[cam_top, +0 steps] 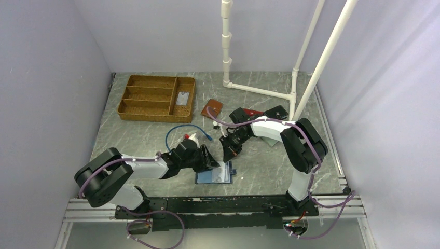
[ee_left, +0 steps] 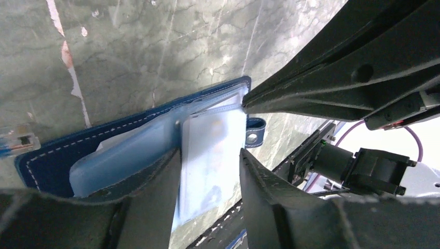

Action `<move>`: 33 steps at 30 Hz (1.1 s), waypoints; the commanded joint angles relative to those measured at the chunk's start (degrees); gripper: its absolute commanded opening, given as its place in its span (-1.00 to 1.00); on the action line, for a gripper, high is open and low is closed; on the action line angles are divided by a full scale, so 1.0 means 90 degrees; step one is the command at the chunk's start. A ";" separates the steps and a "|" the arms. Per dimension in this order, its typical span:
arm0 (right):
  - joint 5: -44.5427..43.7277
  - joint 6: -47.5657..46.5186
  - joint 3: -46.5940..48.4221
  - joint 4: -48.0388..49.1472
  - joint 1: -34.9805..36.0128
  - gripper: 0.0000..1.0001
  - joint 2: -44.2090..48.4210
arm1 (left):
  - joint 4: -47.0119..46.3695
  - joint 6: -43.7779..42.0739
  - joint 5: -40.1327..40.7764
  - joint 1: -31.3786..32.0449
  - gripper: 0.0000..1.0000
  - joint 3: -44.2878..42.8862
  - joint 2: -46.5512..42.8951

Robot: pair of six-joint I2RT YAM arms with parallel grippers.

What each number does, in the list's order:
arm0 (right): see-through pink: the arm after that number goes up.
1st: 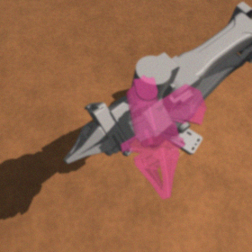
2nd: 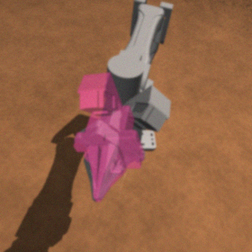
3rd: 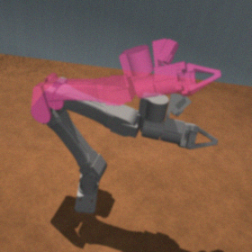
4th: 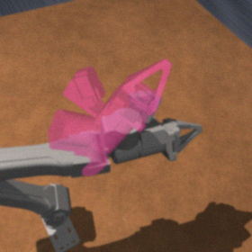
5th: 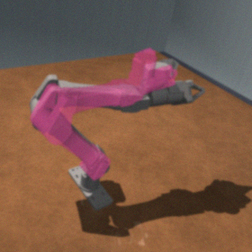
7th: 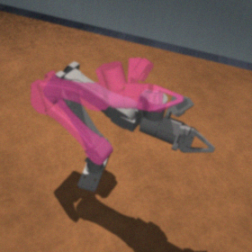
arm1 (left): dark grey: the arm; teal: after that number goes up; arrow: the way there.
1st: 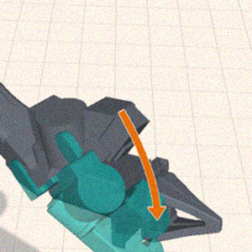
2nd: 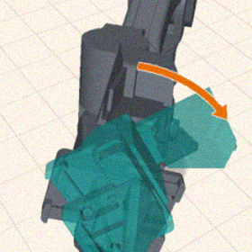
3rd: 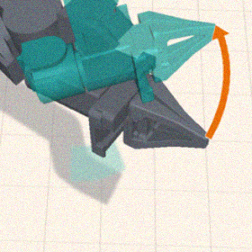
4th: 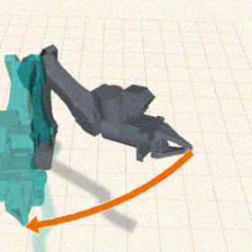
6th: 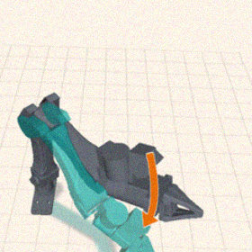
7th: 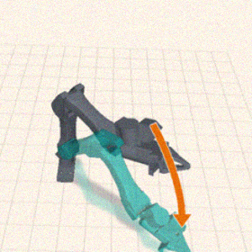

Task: Take the credit cards out of the card holder
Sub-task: Remove the credit card from the card holder.

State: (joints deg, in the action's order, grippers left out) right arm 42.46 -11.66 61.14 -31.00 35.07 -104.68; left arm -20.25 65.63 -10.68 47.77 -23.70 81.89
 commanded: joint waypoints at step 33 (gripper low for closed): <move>0.2042 0.1991 -0.0496 0.1731 -0.0337 -1.00 0.0304 | 0.1703 -0.1335 -0.0499 0.0174 0.66 -0.0901 -0.0457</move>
State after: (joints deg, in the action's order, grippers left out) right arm 57.52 3.38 57.36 -19.53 32.27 -104.12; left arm -9.63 54.92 -17.15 48.42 -28.05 76.82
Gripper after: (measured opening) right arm 0.007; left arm 0.827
